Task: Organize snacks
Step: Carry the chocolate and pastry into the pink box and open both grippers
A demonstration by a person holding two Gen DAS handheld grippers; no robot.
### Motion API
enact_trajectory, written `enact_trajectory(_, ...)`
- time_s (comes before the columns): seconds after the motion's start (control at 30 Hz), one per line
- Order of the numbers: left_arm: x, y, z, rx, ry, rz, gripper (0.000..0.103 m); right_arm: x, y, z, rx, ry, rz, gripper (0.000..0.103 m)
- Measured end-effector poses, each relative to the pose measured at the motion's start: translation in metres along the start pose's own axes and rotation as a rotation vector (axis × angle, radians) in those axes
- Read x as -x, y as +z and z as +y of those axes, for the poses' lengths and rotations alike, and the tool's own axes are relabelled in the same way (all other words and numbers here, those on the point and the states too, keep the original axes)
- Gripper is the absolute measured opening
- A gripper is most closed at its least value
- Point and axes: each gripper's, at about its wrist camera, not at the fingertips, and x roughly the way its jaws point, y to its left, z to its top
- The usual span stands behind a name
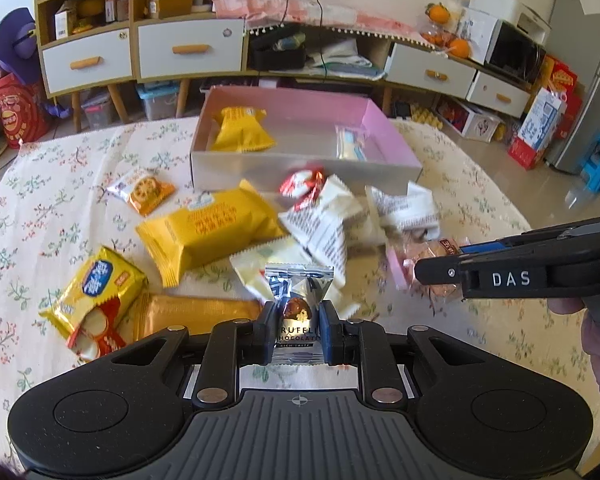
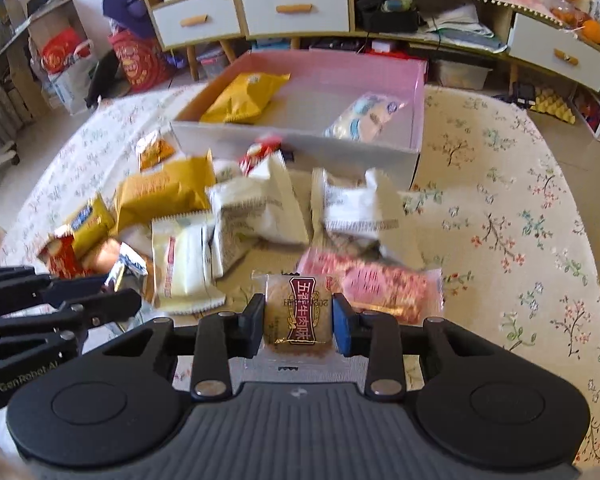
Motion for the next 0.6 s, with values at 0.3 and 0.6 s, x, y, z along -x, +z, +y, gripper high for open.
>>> enact_trajectory(0.3, -0.010, 0.042, -0.005, 0.001, 0.032, -0.038, 0.019, 0.005, 0.039, -0.018, -0.107, 0.042, -0.078, 0.032)
enact_trajectory(0.6, -0.050, 0.102, -0.008, -0.003, 0.032, -0.064, 0.019, -0.007, 0.075, -0.035, -0.207, 0.045, -0.184, 0.032)
